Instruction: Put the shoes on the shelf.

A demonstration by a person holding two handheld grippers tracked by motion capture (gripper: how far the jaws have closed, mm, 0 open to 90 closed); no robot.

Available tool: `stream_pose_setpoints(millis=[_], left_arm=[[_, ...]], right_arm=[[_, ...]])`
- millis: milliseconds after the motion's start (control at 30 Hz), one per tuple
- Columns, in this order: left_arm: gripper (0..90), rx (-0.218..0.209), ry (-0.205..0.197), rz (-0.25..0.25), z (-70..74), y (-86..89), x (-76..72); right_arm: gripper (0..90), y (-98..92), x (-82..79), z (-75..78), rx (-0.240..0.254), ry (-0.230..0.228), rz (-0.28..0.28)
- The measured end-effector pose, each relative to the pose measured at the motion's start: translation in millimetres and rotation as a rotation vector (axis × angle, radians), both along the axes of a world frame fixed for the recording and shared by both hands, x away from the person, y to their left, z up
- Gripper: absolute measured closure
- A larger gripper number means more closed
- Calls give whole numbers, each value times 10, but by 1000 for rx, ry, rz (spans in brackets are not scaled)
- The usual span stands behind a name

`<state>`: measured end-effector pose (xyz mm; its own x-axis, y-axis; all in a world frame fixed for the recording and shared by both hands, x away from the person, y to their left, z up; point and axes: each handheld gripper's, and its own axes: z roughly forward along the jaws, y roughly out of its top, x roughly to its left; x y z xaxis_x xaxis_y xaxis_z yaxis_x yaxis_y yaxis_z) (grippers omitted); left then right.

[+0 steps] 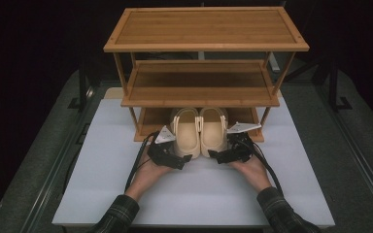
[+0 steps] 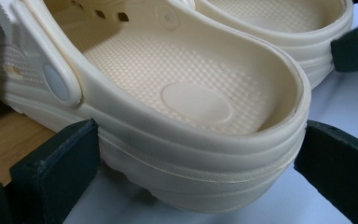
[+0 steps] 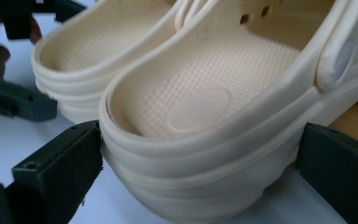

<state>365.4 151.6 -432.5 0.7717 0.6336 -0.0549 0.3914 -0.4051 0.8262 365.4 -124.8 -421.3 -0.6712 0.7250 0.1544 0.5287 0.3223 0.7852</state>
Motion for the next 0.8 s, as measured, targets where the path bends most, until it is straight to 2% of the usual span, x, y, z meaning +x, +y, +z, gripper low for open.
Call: stream_pose_setpoints(millis=[33, 67, 100, 300, 333, 500, 533, 667, 700, 733, 800], left_arm=[[1, 0, -1, 4, 1, -5, 20], [1, 27, -8, 2, 4, -8, 70], [1, 27, -8, 2, 4, -8, 70], [0, 12, -17, 17, 12, -11, 241], [0, 18, -23, 18, 18, -14, 270], [0, 1, -6, 30, 1, -22, 420], [0, -9, -12, 32, -13, -21, 470], [0, -1, -17, 37, -10, -41, 533], [0, 0, -13, 40, -12, -46, 558], [0, -7, -2, 61, -20, -66, 600], [0, -2, -10, 72, -17, -71, 626]], right_arm=[[6, 2, 31, 13, 9, 1, -5], [5, 11, 91, 19, 14, 9, -17], [5, 11, 91, 19, 14, 9, -17], [5, 62, 258, -17, 19, -22, -28], [5, 80, 301, -54, 17, -8, -33], [6, 102, 409, -54, 16, -23, -50], [6, 99, 458, -65, 32, -30, -64], [5, 107, 522, -59, 24, -15, -68], [5, 101, 578, -63, 6, -59, -50], [5, 113, 608, -66, 5, -65, -58], [5, 121, 613, -73, 10, -62, -68]])
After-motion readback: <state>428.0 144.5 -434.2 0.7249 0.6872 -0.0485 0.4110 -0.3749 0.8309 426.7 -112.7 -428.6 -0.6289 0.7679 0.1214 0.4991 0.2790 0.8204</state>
